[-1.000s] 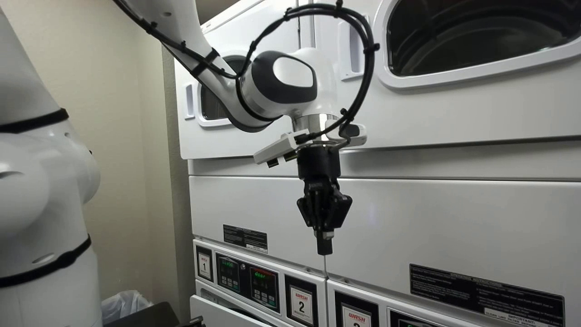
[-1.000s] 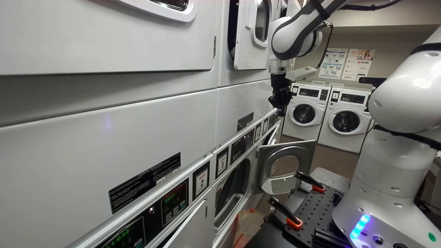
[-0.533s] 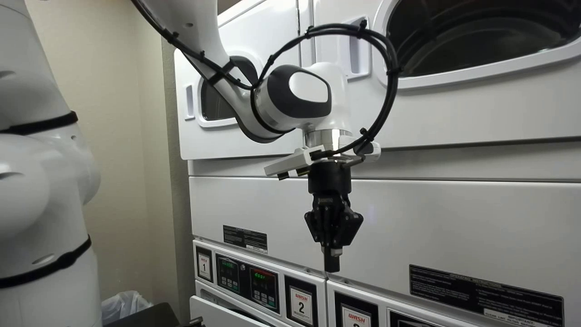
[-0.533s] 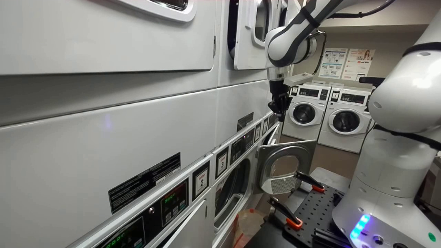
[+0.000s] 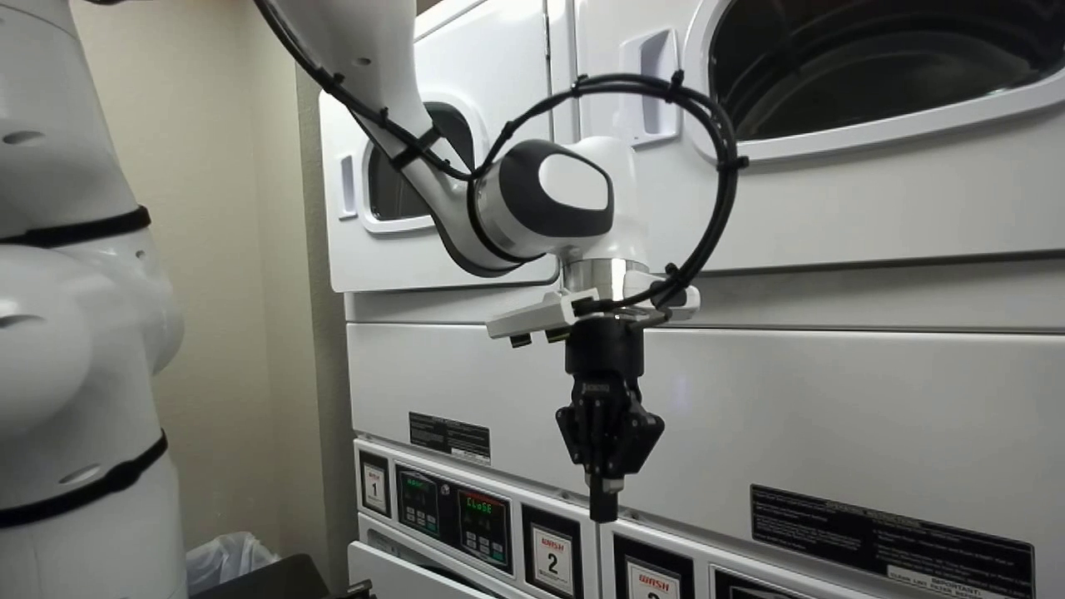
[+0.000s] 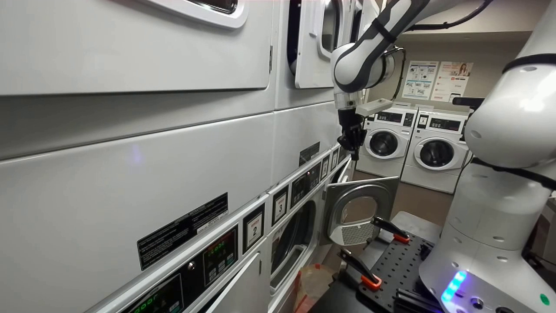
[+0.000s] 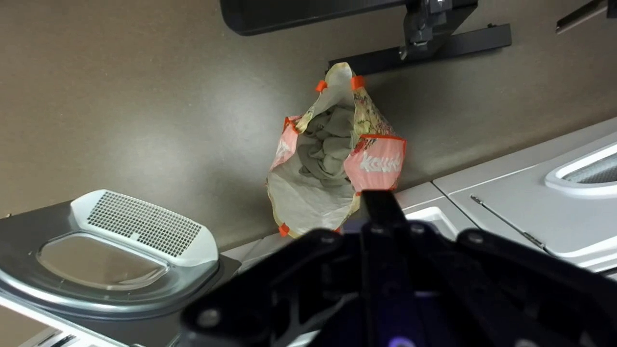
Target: Push the first of the three buttons on the washing machine
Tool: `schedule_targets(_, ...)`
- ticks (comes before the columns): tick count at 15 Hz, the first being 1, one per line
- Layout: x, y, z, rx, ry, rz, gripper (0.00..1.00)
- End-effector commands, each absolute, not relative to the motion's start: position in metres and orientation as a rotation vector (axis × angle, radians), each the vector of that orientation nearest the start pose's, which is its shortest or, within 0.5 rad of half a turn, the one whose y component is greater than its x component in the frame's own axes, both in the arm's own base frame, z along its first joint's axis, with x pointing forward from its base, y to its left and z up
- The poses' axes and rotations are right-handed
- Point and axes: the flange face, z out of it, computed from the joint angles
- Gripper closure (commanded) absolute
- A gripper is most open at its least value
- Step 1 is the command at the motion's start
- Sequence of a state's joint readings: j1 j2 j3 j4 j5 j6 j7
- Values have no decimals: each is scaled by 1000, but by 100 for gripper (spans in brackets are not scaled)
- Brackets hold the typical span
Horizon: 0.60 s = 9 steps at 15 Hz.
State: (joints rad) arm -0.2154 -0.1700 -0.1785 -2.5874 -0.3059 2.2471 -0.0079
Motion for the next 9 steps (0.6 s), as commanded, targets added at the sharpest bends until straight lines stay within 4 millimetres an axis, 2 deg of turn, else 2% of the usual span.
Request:
schedule_targets(1, 392, -175, 274, -3264, 244, 364, 100)
schedule_targets(5, 397, -192, 239, -3273, 184, 376, 100)
schedule_targets(9, 403, -220, 206, -3301, 141, 390, 100)
